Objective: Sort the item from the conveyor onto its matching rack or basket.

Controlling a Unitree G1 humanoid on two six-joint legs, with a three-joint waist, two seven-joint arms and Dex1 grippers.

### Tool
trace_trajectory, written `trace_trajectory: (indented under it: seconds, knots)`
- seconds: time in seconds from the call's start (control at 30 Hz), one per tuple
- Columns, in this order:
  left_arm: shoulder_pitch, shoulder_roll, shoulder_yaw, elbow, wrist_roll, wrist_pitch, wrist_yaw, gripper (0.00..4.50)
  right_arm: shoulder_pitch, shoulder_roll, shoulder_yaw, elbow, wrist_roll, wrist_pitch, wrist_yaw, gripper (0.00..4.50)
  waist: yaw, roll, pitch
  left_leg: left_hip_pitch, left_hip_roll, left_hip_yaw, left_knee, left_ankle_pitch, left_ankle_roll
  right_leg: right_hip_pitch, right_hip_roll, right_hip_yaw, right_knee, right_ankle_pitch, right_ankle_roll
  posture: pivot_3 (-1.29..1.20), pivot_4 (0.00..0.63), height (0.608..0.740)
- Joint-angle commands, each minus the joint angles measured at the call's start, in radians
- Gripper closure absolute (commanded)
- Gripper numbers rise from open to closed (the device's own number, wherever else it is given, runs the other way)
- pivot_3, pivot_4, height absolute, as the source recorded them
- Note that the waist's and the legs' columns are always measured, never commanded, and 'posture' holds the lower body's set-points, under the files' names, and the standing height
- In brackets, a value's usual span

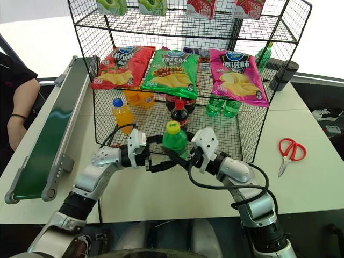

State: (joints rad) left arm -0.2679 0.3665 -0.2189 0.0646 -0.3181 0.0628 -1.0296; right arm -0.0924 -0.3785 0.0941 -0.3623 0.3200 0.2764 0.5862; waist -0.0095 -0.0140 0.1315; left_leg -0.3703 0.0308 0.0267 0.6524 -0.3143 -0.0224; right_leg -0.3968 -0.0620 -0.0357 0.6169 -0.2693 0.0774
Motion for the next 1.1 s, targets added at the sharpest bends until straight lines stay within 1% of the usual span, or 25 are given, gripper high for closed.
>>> trace_trajectory:
  seconds: [0.03, 0.13, 0.23, 0.37, 0.5, 0.67, 0.87, 0.93, 0.97, 1.1]
  knots:
    - [0.035, 0.017, 0.024, -0.047, 0.005, 0.001, 0.024, 0.00, -0.022, -0.005, -0.093, 0.036, -0.065, -0.083, -0.082, 1.48, 0.003, 0.000, 0.000, 0.000, 0.000, 0.000, 0.000, 0.000, 0.000, 0.000, 0.000, 0.000, 0.000, 0.000, 0.000, 0.00, 0.150, 0.740]
    - [0.061, 0.019, 0.039, -0.070, -0.001, -0.007, 0.050, 0.00, -0.019, 0.009, -0.141, 0.108, -0.107, -0.122, -0.150, 1.48, 0.008, 0.000, 0.000, 0.000, 0.000, 0.000, 0.000, 0.000, 0.000, 0.000, -0.001, 0.000, 0.000, 0.000, 0.000, 0.00, 0.150, 0.740]
    - [0.072, 0.010, 0.050, -0.092, -0.013, -0.009, 0.072, 0.00, -0.022, 0.031, -0.163, 0.184, -0.145, -0.173, -0.205, 1.48, 0.015, 0.001, 0.000, 0.000, 0.000, 0.000, 0.000, 0.000, 0.000, 0.000, -0.001, 0.001, 0.000, 0.000, 0.000, 0.00, 0.150, 0.740]
    - [0.085, 0.005, 0.059, -0.149, -0.024, 0.006, 0.095, 0.00, -0.071, 0.101, -0.210, 0.331, -0.169, -0.269, -0.315, 1.48, 0.013, 0.002, 0.000, 0.000, 0.000, 0.001, 0.000, 0.000, 0.000, 0.000, 0.000, 0.001, 0.000, 0.000, 0.000, 0.00, 0.150, 0.740]
    - [0.090, 0.011, 0.065, -0.180, -0.029, 0.019, 0.103, 0.00, -0.137, 0.131, -0.227, 0.491, -0.197, -0.358, -0.368, 1.48, 0.013, 0.005, 0.001, 0.001, 0.000, 0.002, 0.000, 0.000, 0.000, 0.000, 0.000, 0.002, 0.001, 0.000, 0.000, 0.00, 0.150, 0.740]
    - [0.082, 0.018, 0.069, -0.192, -0.029, 0.025, 0.111, 0.00, -0.213, 0.153, -0.245, 0.637, -0.189, -0.416, -0.397, 1.48, 0.012, 0.005, 0.001, 0.001, 0.000, 0.002, 0.000, 0.000, 0.000, 0.000, 0.000, 0.002, 0.001, 0.000, 0.000, 0.00, 0.150, 0.740]
    - [0.082, 0.025, 0.069, -0.200, -0.030, 0.028, 0.116, 0.00, -0.234, 0.165, -0.261, 0.681, -0.153, -0.414, -0.376, 1.48, 0.011, 0.005, 0.001, 0.001, 0.001, 0.002, 0.000, 0.000, 0.000, 0.000, 0.000, 0.002, 0.001, 0.000, 0.000, 0.00, 0.150, 0.740]
    - [0.083, 0.024, 0.068, -0.203, -0.030, 0.029, 0.118, 0.00, -0.227, 0.168, -0.263, 0.672, -0.142, -0.410, -0.367, 0.44, 0.010, 0.005, 0.001, 0.001, 0.001, 0.002, 0.000, 0.000, 0.000, 0.000, 0.000, 0.002, 0.002, 0.000, 0.000, 0.00, 0.150, 0.740]
    - [0.082, 0.023, 0.066, -0.203, -0.030, 0.029, 0.119, 0.00, -0.222, 0.168, -0.263, 0.665, -0.140, -0.408, -0.367, 0.02, 0.010, 0.005, 0.001, 0.001, 0.001, 0.002, 0.000, 0.000, 0.000, 0.000, 0.000, 0.002, 0.002, 0.000, 0.000, 0.00, 0.150, 0.740]
    - [0.077, 0.019, 0.062, -0.199, -0.031, 0.033, 0.119, 0.00, -0.187, 0.157, -0.252, 0.615, -0.163, -0.402, -0.384, 0.02, 0.007, 0.005, 0.001, 0.001, 0.001, 0.002, 0.000, 0.000, 0.000, 0.000, -0.001, 0.002, 0.002, 0.000, 0.000, 0.00, 0.150, 0.740]
